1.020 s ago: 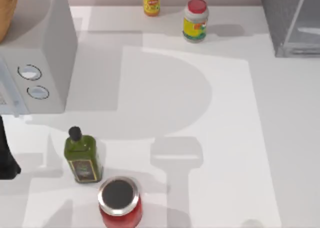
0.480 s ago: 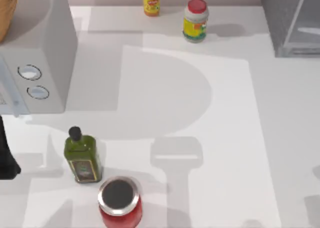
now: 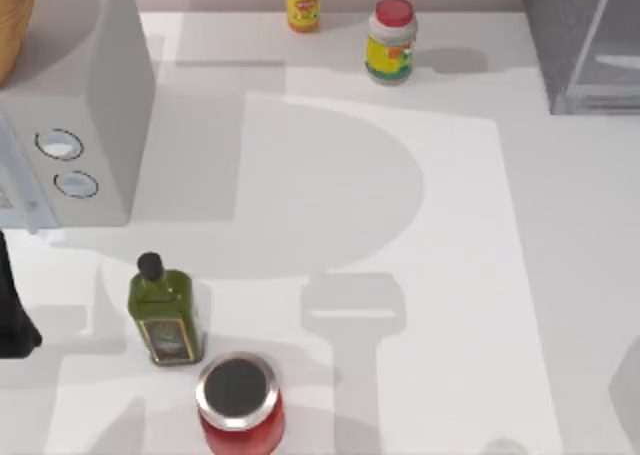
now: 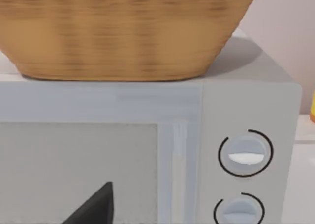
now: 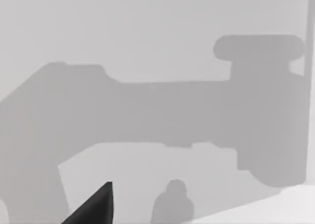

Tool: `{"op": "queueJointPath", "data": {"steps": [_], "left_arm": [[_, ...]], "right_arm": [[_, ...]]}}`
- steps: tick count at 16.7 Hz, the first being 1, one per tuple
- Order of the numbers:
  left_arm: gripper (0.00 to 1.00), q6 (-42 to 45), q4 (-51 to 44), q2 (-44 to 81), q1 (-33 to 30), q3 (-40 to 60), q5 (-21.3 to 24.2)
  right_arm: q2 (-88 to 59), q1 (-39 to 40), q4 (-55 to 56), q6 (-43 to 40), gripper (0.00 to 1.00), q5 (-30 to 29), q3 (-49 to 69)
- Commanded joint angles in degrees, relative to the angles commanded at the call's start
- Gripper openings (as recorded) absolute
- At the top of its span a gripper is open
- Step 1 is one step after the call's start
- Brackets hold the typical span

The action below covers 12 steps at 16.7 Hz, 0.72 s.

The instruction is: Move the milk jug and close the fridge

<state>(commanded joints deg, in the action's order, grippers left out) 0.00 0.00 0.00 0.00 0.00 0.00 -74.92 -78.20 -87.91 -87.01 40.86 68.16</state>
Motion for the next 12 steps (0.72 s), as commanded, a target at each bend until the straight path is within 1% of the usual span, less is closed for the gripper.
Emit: {"op": "queueJointPath", "data": {"steps": [3,6,9,12], "left_arm": [[1.0,0.0,0.0,0.0,0.0,0.0,0.0],[1.0,0.0,0.0,0.0,0.0,0.0,0.0],[1.0,0.0,0.0,0.0,0.0,0.0,0.0],[1.0,0.0,0.0,0.0,0.0,0.0,0.0]], "right_arm": [[-14.4,-12.8,2.1,-13.9,1.0,6.7,3.7],[-24.0,-21.5,4.1,-23.3,1.0,11.4,6.2],[-28.2,-25.4,5.2,-27.4,1.0,13.6,7.3],[-28.4,-25.5,5.3,-27.6,1.0,13.7,7.4]]}}
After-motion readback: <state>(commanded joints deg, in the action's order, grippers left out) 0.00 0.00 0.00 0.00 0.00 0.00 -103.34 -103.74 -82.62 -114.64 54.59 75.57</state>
